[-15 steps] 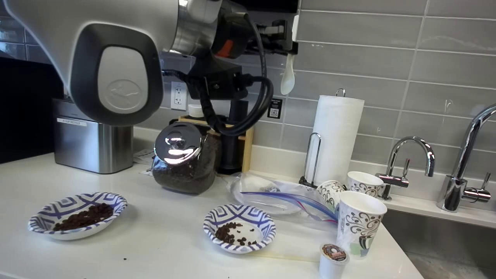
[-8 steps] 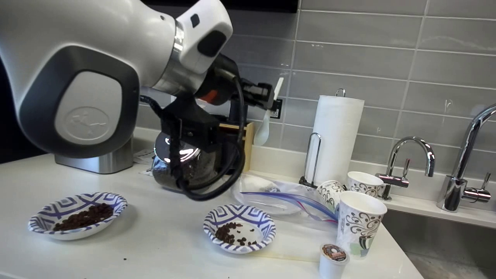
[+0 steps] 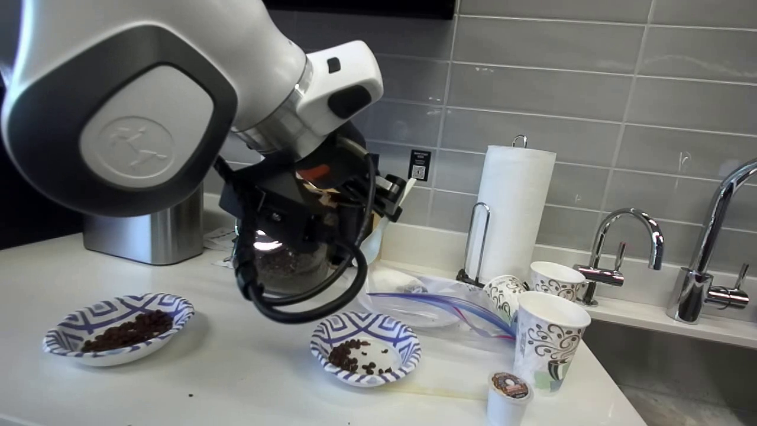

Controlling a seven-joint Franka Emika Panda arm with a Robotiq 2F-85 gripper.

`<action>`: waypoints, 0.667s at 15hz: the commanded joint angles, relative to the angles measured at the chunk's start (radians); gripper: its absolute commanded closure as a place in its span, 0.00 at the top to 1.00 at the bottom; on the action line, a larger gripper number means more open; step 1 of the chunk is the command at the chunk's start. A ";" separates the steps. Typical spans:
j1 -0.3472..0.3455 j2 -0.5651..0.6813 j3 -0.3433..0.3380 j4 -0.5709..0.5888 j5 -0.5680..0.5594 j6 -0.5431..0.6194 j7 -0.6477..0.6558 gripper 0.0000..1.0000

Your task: Place some contents from the bowl on the left onto the white spoon the use the spoon to place the contents into the bowl on the right.

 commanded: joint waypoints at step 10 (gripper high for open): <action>0.061 -0.077 -0.043 -0.025 -0.405 -0.313 0.283 0.03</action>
